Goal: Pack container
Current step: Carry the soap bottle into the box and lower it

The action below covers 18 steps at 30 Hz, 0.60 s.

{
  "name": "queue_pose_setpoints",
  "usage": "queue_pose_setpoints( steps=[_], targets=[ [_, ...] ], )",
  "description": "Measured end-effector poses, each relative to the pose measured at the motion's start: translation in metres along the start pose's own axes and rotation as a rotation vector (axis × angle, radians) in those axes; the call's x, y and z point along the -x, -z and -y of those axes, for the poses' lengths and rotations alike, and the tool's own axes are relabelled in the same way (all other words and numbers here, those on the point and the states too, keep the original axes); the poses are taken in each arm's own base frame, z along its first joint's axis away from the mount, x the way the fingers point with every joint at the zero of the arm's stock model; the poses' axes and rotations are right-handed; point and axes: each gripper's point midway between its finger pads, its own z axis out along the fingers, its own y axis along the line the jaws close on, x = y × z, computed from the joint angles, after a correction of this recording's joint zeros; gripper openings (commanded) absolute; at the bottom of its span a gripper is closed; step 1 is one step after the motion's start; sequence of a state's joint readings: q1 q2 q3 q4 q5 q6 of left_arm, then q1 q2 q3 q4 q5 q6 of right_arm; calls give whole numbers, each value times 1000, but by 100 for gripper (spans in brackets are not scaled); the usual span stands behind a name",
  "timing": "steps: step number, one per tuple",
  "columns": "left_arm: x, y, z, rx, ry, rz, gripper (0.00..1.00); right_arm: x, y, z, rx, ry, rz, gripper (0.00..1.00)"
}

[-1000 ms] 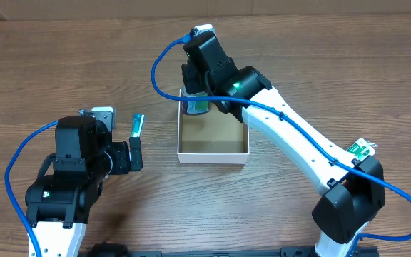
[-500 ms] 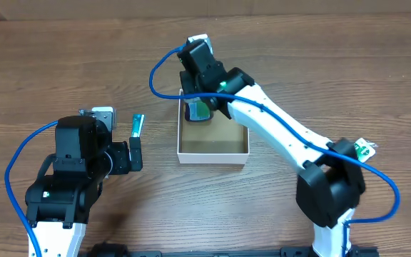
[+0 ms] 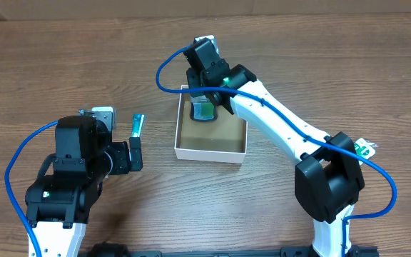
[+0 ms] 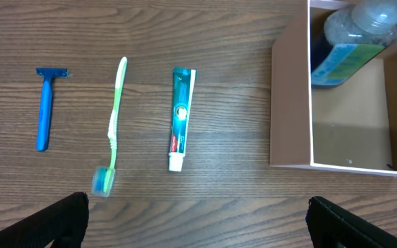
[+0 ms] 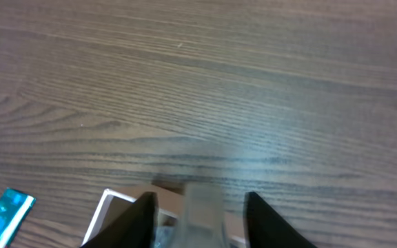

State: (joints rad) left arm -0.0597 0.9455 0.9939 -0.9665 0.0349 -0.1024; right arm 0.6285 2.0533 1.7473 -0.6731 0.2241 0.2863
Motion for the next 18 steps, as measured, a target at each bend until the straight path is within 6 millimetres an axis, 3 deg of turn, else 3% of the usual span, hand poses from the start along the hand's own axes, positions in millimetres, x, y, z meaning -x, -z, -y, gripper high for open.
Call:
queue_pose_setpoints(
  steps=[18],
  targets=[
    [0, 0, 0, 0, 0, 0, 100, -25, 1, 1, 8, 17, -106, 65]
  ],
)
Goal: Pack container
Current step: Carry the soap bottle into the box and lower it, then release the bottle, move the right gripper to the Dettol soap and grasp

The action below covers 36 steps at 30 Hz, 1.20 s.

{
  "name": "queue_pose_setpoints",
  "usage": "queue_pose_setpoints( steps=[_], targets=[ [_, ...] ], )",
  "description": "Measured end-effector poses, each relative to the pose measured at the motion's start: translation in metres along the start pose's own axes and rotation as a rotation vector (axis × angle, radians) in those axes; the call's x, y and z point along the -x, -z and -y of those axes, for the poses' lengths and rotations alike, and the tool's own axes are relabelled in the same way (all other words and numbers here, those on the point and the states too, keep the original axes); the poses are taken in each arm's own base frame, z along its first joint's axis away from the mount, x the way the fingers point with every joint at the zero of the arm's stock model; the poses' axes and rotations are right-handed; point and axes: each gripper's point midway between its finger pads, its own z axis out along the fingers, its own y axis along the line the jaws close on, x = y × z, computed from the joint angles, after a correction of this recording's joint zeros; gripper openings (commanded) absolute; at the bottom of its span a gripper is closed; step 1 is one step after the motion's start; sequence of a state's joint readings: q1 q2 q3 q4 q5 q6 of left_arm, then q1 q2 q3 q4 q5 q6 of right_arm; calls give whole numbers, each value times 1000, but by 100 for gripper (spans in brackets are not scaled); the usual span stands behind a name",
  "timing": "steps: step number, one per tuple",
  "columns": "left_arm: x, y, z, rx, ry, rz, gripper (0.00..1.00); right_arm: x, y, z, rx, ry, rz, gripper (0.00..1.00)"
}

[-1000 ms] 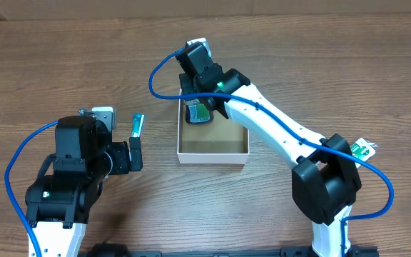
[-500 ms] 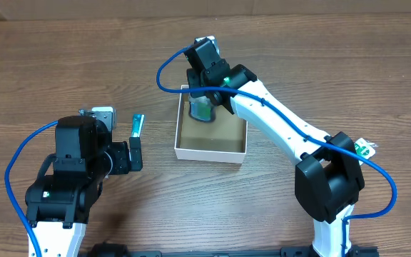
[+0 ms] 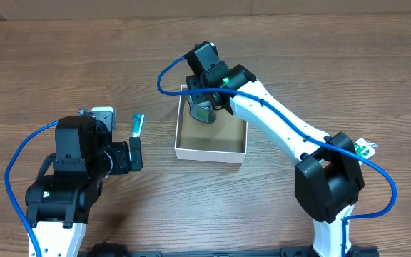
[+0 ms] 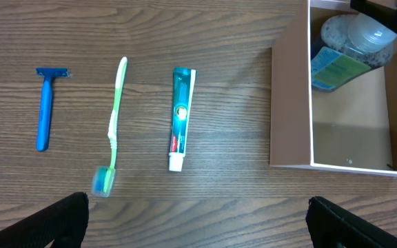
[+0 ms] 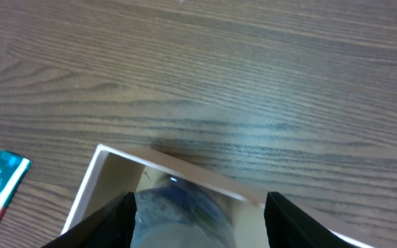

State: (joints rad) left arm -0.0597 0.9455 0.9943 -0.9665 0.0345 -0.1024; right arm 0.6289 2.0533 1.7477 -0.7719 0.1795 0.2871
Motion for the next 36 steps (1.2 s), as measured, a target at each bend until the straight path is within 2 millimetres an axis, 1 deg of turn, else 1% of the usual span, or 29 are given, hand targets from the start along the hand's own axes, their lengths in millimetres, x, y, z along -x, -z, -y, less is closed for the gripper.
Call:
queue_pose_setpoints(
  steps=[4, 6, 8, 10, 15, 17, 18, 20, 22, 25, 26, 27, 30, 32, 34, 35, 36],
  targets=[
    [0, 0, 0, 0, 0, 0, 100, 0, 4, 1, 0, 0, 0, 66],
    [0, 0, 0, 0, 0, 0, 100, 3, 12, 0, 6, -2, 10, 69],
    [0, 0, 0, 0, 0, 0, 100, 7, 23, 1, 13, -5, 25, 73],
    [0, 0, 0, 0, 0, 0, 100, 14, 46, 1, 27, -10, 53, 74],
    [0, 0, 0, 0, 0, 0, 100, 28, 115, 10, 54, -30, 133, 79],
    [0, 0, 0, 0, 0, 0, 100, 29, 135, 20, 46, -67, 150, 89],
    [0, 0, 0, 0, 0, 0, 100, 27, 147, 32, 28, -107, 151, 93],
    [0, 0, 0, 0, 0, 0, 100, 23, 164, 63, -28, -212, 143, 100],
    [0, 0, 0, 0, 0, 0, 100, 11, 179, 106, -107, -362, 113, 100],
    [0, 0, 0, 0, 0, 0, 100, -19, 201, 191, -269, -661, 56, 100],
    [0, 0, 0, 0, 0, 0, 100, -27, 206, 209, -303, -729, 42, 100],
    [0, 0, 0, 0, 0, 0, 100, -38, 212, 232, -346, -815, 24, 100],
    [0, 0, 0, 0, 0, 0, 100, -62, 223, 280, -426, -1004, -5, 100],
    [0, 0, 0, 0, 0, 0, 100, -78, 225, 306, -469, -1100, -16, 100],
    [0, 0, 0, 0, 0, 0, 100, -98, 219, 328, -508, -1172, -45, 100],
    [0, 0, 0, 0, 0, 0, 100, -106, 215, 335, -522, -1194, -58, 100],
    [0, 0, 0, 0, 0, 0, 100, -118, 207, 343, -532, -1227, -76, 100]
  ],
)
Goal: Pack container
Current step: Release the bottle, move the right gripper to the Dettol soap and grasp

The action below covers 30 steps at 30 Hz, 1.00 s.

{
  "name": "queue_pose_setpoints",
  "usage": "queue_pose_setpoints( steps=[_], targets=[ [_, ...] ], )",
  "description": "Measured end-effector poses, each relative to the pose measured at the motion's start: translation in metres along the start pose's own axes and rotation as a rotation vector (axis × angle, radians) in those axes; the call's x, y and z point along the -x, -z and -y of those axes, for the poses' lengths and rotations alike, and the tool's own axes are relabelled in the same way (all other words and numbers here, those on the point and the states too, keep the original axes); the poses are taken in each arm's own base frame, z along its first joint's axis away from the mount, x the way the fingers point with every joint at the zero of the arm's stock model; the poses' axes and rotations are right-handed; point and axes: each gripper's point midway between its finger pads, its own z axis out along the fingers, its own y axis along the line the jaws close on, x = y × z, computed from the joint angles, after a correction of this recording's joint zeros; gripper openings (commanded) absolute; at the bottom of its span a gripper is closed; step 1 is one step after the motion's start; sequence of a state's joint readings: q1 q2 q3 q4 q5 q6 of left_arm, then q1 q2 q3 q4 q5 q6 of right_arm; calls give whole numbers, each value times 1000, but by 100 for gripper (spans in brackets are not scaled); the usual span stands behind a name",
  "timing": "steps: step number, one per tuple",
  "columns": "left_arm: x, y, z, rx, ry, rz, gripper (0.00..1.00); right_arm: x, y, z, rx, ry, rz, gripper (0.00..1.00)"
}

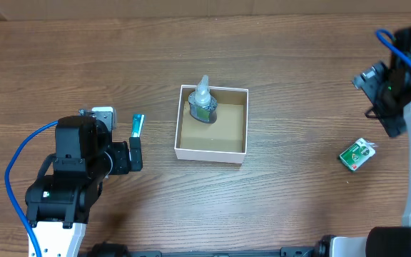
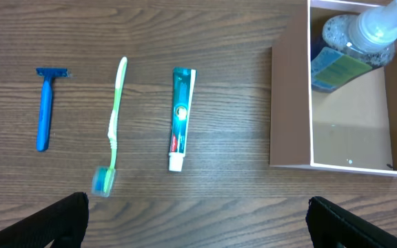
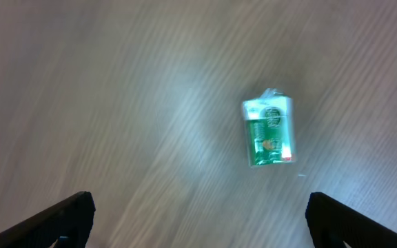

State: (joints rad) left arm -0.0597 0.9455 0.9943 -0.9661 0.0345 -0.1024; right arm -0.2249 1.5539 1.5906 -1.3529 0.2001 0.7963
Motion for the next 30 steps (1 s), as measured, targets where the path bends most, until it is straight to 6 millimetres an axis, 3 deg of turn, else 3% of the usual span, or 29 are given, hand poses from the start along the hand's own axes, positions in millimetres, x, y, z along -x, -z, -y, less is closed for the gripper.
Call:
queue_pose_setpoints(
  steps=[7, 13, 30],
  targets=[
    [-1, 0, 0, 0, 0, -3, 100, -15, -97, 48, -63, -107, -99, 100],
    [-1, 0, 0, 0, 0, -3, 100, -35, -146, 65, -36, -66, -117, 100],
    [-1, 0, 0, 0, 0, -3, 100, -53, -187, 66, 0, 88, -137, 100]
  ],
)
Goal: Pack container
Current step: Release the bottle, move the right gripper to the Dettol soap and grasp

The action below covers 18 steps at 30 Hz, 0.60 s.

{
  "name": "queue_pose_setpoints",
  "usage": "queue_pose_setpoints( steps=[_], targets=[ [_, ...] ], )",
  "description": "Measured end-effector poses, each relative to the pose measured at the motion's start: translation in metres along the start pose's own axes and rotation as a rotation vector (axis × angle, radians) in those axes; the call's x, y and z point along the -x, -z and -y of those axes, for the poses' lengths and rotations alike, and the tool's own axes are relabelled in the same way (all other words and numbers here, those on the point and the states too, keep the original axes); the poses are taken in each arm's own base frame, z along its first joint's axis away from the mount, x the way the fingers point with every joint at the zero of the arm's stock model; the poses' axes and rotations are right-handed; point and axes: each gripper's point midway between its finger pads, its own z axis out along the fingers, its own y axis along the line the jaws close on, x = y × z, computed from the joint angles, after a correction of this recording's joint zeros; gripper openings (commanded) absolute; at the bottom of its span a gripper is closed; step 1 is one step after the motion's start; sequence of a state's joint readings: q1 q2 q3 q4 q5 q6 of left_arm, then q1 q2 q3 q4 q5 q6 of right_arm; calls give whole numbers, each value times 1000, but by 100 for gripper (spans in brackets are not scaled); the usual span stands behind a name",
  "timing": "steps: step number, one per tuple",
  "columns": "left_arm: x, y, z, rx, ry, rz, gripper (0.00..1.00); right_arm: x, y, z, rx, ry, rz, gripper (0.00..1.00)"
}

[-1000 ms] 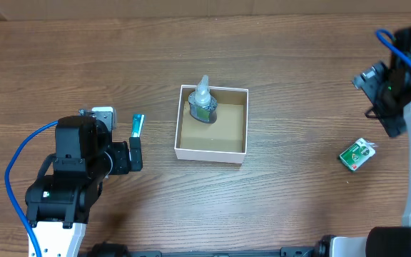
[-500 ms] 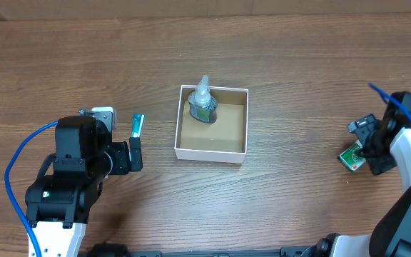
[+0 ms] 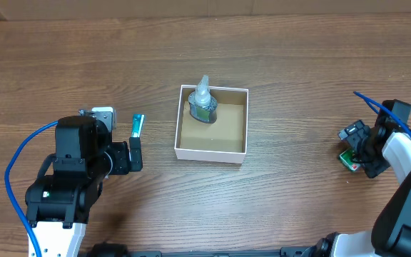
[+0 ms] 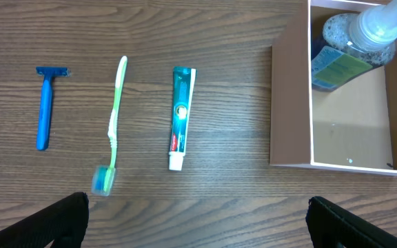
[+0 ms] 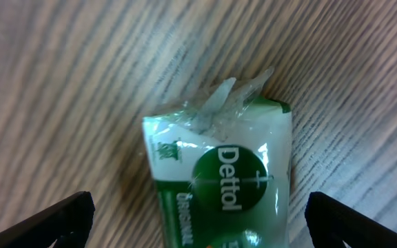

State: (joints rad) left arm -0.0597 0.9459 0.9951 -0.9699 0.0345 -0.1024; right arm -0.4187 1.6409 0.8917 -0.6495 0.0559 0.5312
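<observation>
A white box (image 3: 212, 152) stands mid-table with a clear bottle (image 3: 204, 104) upright in its far left corner; the bottle (image 4: 353, 38) and box (image 4: 289, 103) also show in the left wrist view. A green Dettol soap packet (image 5: 219, 179) lies on the wood at the far right, directly under my right gripper (image 5: 197, 222), whose fingers stand wide open on either side of it. My left gripper (image 4: 197, 222) is open and hangs above the table near a toothpaste tube (image 4: 180, 117), a green toothbrush (image 4: 114, 127) and a blue razor (image 4: 45, 107).
The left arm's base (image 3: 70, 178) fills the front left of the table. The right arm (image 3: 405, 178) reaches along the right edge. Bare wood lies between the box and the soap packet (image 3: 348, 160).
My right gripper has dropped from high above the soap packet to just over it, fingers open on both sides. The left arm, box and bottle are unchanged.
My right gripper was shut on the bottle, over the box's far left corner. Then its fingers had opened around the bottle in the box. Later the arm was at the far right, high over the soap, and now it is low over it.
</observation>
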Motion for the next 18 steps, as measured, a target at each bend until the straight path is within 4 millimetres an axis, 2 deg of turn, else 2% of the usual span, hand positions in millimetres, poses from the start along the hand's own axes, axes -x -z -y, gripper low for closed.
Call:
queue_pose_setpoints(
  steps=[3, 6, 13, 18],
  targets=[
    [0, 0, 0, 0, 0, 0, 100, -5, -11, 4, -27, 8, -29, 100],
    [0, 0, 0, 0, 0, 0, 100, -5, -11, 4, -29, 10, -29, 98],
    [0, 0, 0, 0, 0, 0, 100, -4, -12, 6, -40, 13, -26, 69],
    [0, 0, 0, 0, 0, 1, 100, -4, -13, 6, -42, 14, -26, 59]
  ],
)
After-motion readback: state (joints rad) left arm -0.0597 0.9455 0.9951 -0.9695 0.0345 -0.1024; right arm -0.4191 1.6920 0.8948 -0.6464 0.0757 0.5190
